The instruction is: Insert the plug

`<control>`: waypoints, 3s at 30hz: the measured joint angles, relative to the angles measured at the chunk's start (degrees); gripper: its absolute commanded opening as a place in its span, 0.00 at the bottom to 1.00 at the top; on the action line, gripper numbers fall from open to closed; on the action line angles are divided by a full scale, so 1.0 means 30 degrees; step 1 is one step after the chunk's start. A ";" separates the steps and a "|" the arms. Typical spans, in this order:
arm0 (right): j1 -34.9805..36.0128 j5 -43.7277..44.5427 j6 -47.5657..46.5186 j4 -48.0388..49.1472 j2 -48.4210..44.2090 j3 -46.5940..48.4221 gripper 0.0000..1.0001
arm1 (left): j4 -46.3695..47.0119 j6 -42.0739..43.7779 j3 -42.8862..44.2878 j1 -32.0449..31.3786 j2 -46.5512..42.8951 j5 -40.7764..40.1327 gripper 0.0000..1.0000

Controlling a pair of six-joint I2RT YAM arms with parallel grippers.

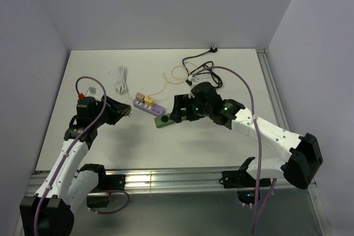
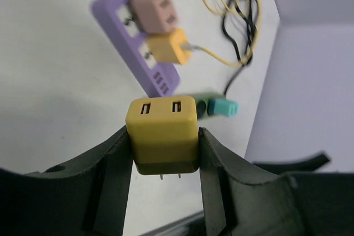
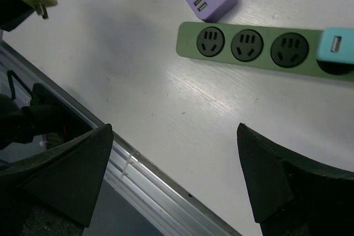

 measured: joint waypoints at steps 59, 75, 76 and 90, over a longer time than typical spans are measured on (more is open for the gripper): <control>-0.2208 -1.2539 -0.0765 -0.7643 0.3264 0.6768 0.80 | -0.4379 1.3355 0.9304 -1.6925 0.3738 -0.2885 0.00; -0.1049 -1.2626 -0.0998 -0.7584 0.3570 0.6754 0.63 | -0.4758 1.4032 0.9435 -1.7573 0.4029 -0.2149 0.00; -0.0976 -1.2590 -0.1005 -0.7584 0.3621 0.6754 0.61 | -0.4772 1.4054 0.9435 -1.7588 0.4073 -0.2091 0.00; -0.0452 -1.2866 0.0291 -0.6659 0.3767 0.6105 0.00 | -0.5523 1.4367 0.9428 -1.7668 0.4284 -0.2229 0.24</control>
